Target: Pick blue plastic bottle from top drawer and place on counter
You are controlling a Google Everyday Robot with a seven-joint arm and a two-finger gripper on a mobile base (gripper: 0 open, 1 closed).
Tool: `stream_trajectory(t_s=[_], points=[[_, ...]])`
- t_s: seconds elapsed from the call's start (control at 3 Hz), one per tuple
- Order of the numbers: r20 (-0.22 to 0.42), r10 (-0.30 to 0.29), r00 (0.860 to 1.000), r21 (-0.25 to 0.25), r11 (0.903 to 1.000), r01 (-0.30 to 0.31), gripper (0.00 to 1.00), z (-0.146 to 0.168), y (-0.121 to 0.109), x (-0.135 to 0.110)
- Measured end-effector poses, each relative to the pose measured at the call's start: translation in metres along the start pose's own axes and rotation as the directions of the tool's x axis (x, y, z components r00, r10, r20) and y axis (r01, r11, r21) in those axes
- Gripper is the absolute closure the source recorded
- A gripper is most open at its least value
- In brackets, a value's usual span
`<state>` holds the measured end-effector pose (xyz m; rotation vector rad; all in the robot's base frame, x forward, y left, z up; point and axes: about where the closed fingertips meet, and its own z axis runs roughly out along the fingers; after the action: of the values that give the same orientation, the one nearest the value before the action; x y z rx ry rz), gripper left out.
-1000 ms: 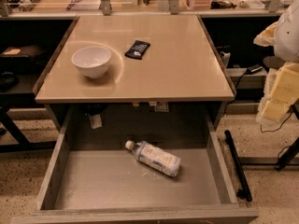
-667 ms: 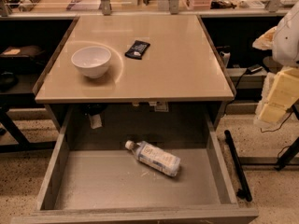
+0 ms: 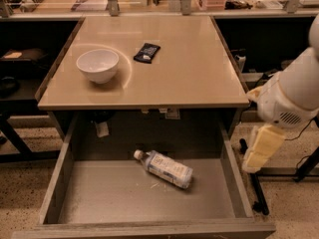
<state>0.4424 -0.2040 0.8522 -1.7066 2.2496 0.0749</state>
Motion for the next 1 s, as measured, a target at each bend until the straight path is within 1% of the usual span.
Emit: stream_trajectory(t_s=[0.33,0.67,1.0], points=[[0.047,-0.027,0.999,-0.057,0.9979,0.030,0.00,0.071,0.022,0.005],[0.048,-0.035,0.998,-0.133,0.9902,0.041,0.00,0.132,0.040,0.019],[0.048,-0.035,0.998,-0.133,0.9902,0.041,0.00,0.132,0.040,0.019]])
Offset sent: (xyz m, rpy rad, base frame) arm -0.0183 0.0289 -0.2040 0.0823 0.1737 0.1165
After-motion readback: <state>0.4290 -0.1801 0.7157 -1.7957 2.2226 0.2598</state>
